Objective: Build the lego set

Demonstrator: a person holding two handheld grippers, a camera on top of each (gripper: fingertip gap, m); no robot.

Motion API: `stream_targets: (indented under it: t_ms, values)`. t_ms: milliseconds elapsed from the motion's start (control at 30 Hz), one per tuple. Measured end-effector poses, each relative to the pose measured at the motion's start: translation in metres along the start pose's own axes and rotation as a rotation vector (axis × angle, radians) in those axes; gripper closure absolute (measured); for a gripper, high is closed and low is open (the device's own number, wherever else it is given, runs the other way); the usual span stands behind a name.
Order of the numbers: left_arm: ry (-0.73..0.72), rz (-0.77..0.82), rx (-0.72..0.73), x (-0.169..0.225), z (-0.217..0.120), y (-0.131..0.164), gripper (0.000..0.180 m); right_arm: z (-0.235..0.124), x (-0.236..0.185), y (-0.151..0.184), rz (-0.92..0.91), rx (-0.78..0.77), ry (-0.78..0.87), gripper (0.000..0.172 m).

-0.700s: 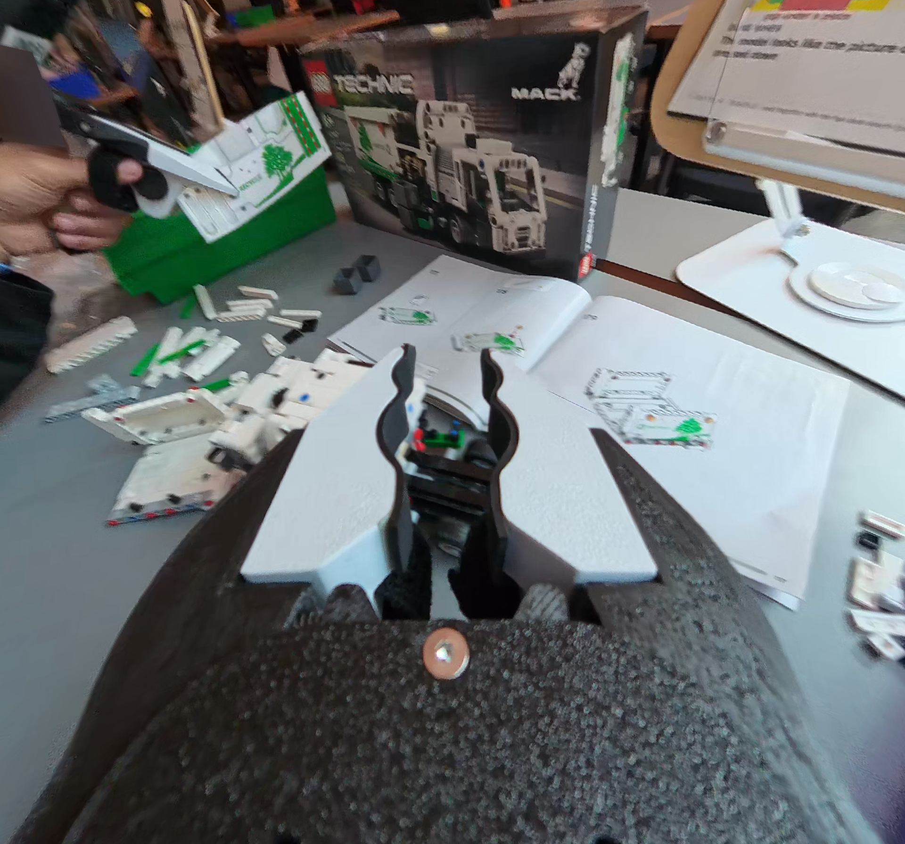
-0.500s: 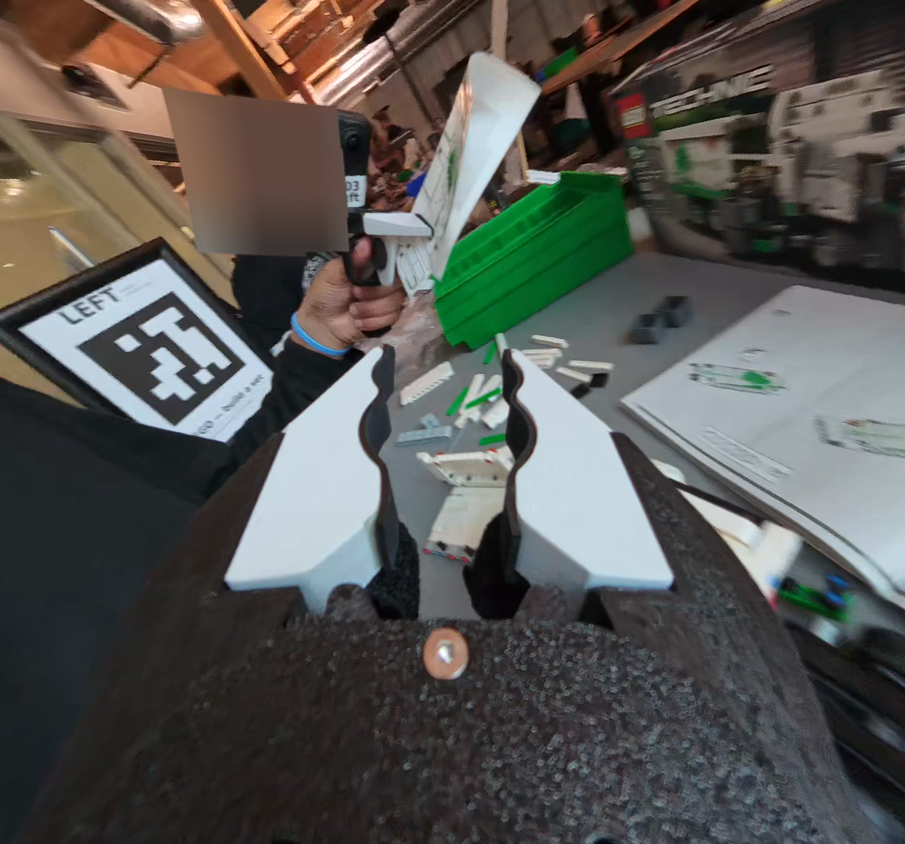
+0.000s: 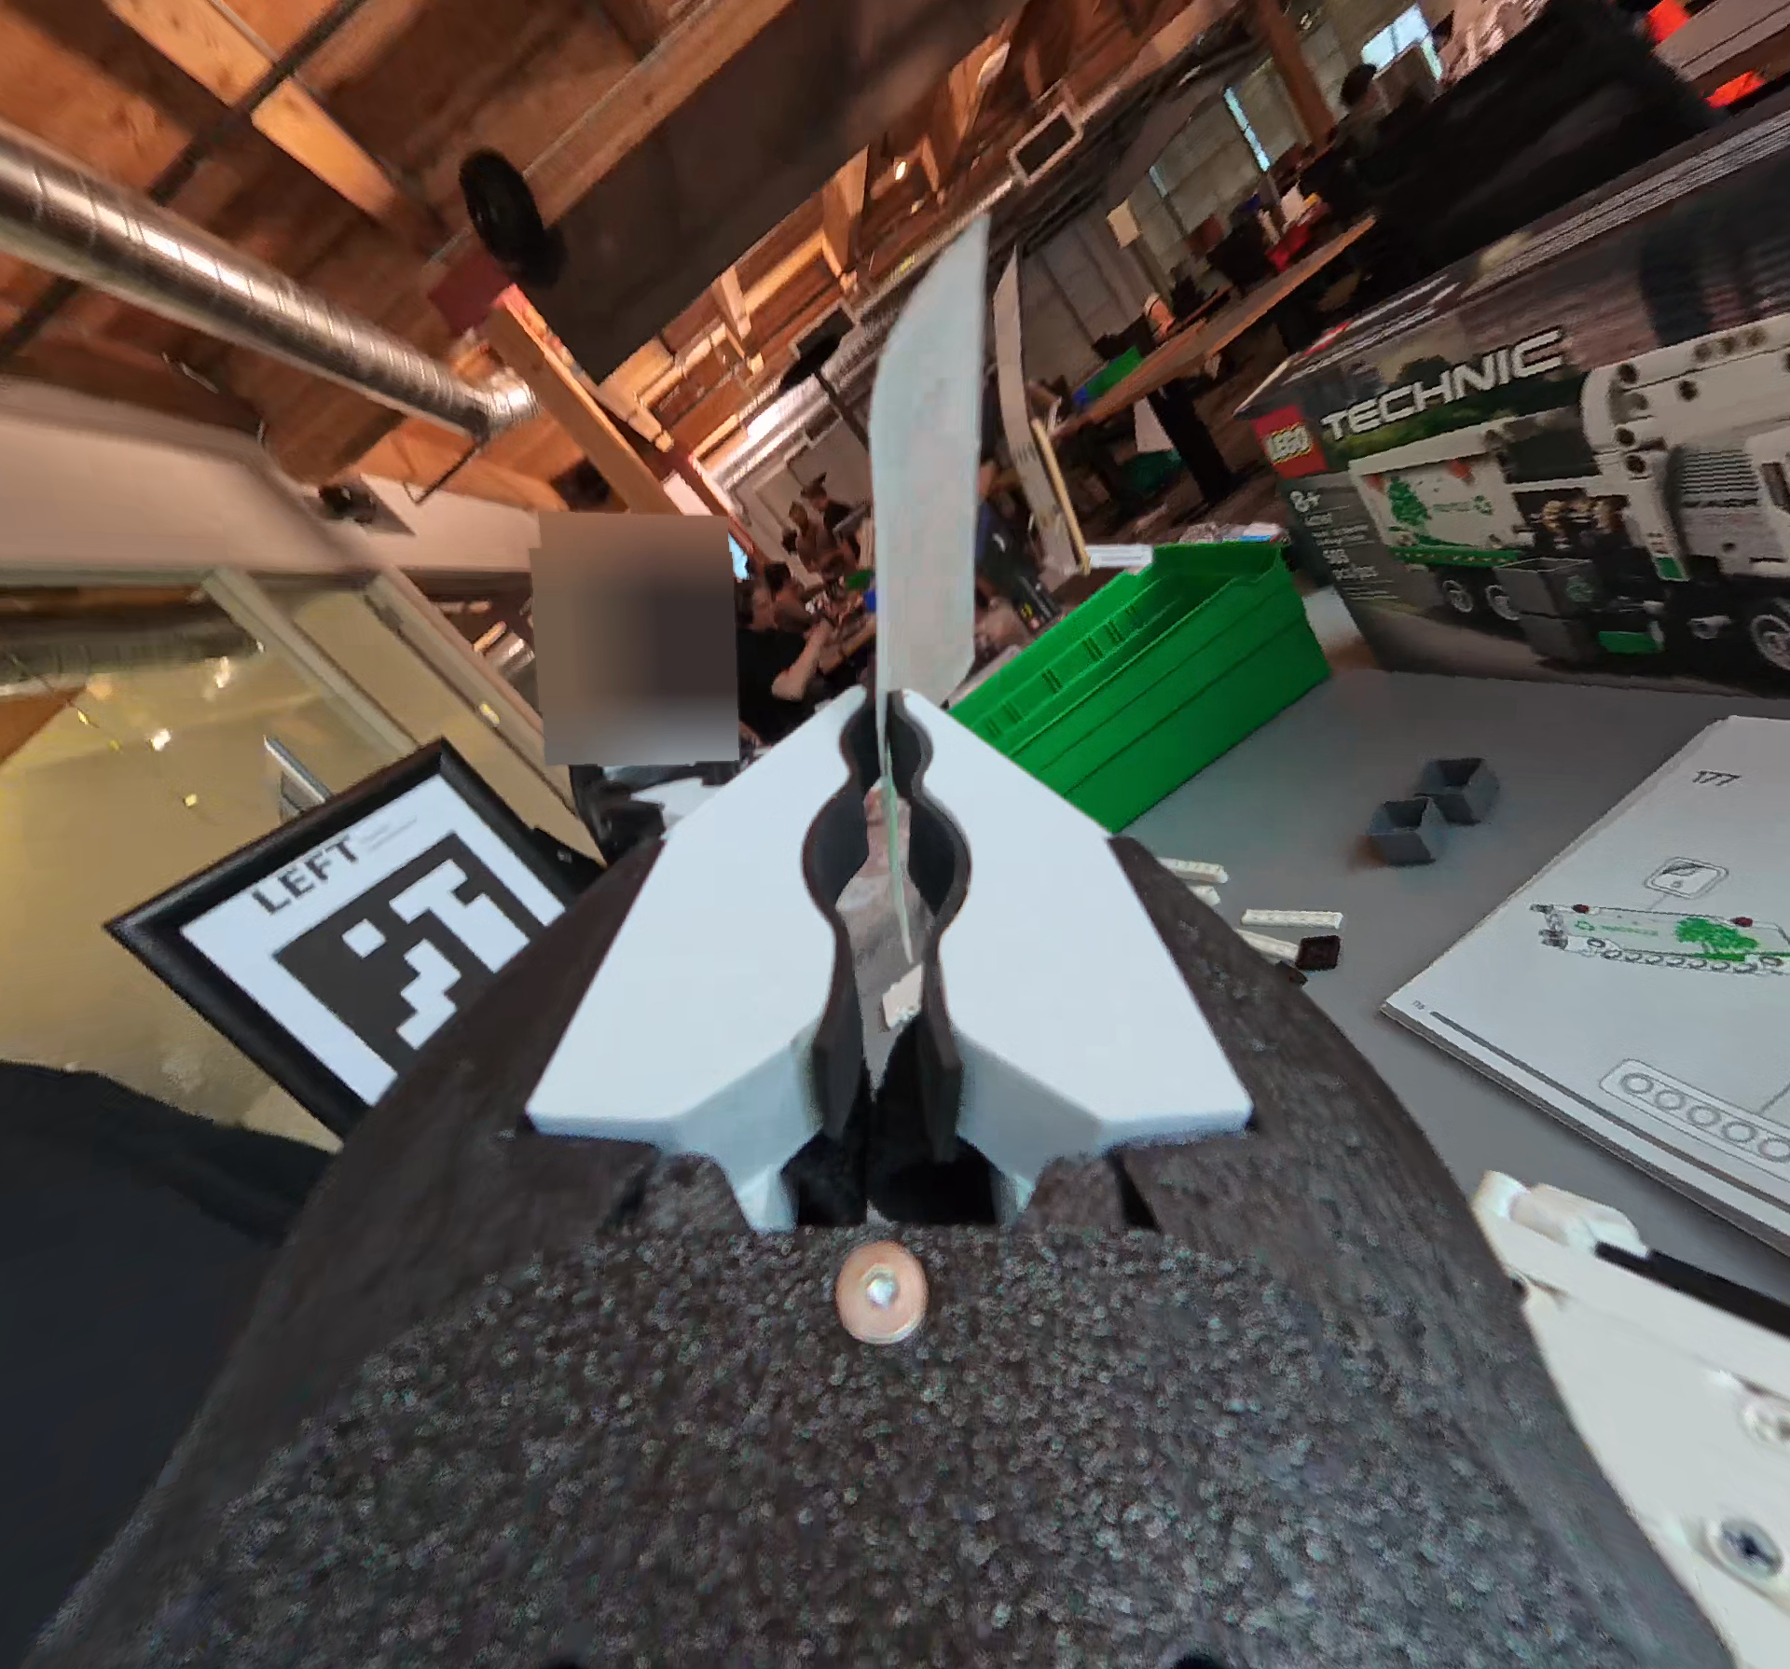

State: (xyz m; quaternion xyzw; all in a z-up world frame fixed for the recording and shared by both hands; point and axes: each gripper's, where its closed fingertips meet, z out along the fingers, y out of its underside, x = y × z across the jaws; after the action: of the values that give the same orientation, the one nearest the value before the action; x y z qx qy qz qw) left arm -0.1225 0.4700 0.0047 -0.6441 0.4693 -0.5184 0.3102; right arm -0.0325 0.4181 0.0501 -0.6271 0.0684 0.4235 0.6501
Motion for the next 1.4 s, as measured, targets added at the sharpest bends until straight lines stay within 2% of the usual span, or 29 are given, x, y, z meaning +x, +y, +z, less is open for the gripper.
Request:
stream_targets:
  t_ms: [67, 167, 267, 300, 433, 533, 767, 900, 933, 1000, 1100, 1133, 1167, 1233, 1300, 1333, 1400]
  values:
    - [0.049, -0.078, 0.077, 0.013, -0.006, 0.007, 0.116, -0.014, 0.004, -0.013, 0.044, 0.104, -0.001, 0.172]
    - [0.313, -0.243, 0.086, 0.053, 0.011, 0.025, 0.113, -0.019, -0.009, -0.012, 0.097, 0.143, -0.099, 0.172]
    - [0.546, -0.368, 0.176, 0.082, 0.017, 0.014, 0.127, -0.016, -0.013, -0.001, 0.097, 0.148, -0.09, 0.172]
    - [0.583, -0.389, 0.206, 0.086, 0.018, 0.009, 0.132, -0.015, -0.014, 0.002, 0.104, 0.151, -0.09, 0.172]
    - [0.569, -0.349, 0.232, 0.089, 0.03, 0.007, 0.151, -0.014, -0.013, 0.01, 0.166, 0.179, -0.088, 0.172]
    - [0.538, -0.324, 0.239, 0.086, 0.033, 0.007, 0.18, -0.016, -0.008, 0.013, 0.207, 0.207, -0.076, 0.172]
    - [0.522, -0.299, 0.274, 0.086, 0.025, 0.006, 0.18, -0.016, -0.004, 0.018, 0.258, 0.211, -0.087, 0.172]
    - [0.522, -0.274, 0.304, 0.088, 0.017, 0.001, 0.18, -0.012, 0.001, 0.032, 0.271, 0.124, -0.056, 0.168]
    - [0.513, -0.263, 0.306, 0.088, 0.015, 0.0, 0.18, -0.012, 0.004, 0.04, 0.242, 0.06, -0.029, 0.155]
    - [0.489, -0.231, 0.298, 0.087, 0.013, -0.001, 0.18, -0.023, 0.01, 0.054, 0.109, -0.067, 0.073, 0.141]
    - [0.43, -0.115, 0.248, 0.088, 0.014, 0.005, 0.18, -0.048, -0.004, 0.053, -0.254, -0.198, 0.26, 0.131]
    - [0.418, -0.067, 0.23, 0.09, 0.014, 0.007, 0.18, -0.048, -0.021, 0.053, -0.378, -0.241, 0.248, 0.122]
    - [0.41, -0.019, 0.211, 0.093, 0.014, 0.009, 0.18, -0.046, -0.039, 0.057, -0.468, -0.291, 0.209, 0.122]
    - [0.409, 0.048, 0.191, 0.1, 0.013, 0.009, 0.18, -0.044, -0.054, 0.064, -0.576, -0.425, 0.226, 0.121]
    - [0.417, 0.068, 0.193, 0.104, 0.01, 0.004, 0.18, -0.059, -0.045, 0.063, -0.637, -0.568, 0.339, 0.109]
    - [0.419, 0.082, 0.191, 0.105, 0.008, 0.002, 0.18, -0.066, -0.046, 0.055, -0.655, -0.571, 0.357, 0.109]
    - [0.424, 0.13, 0.178, 0.11, 0.005, 0.003, 0.18, -0.06, -0.073, 0.036, -0.61, -0.438, 0.212, 0.125]
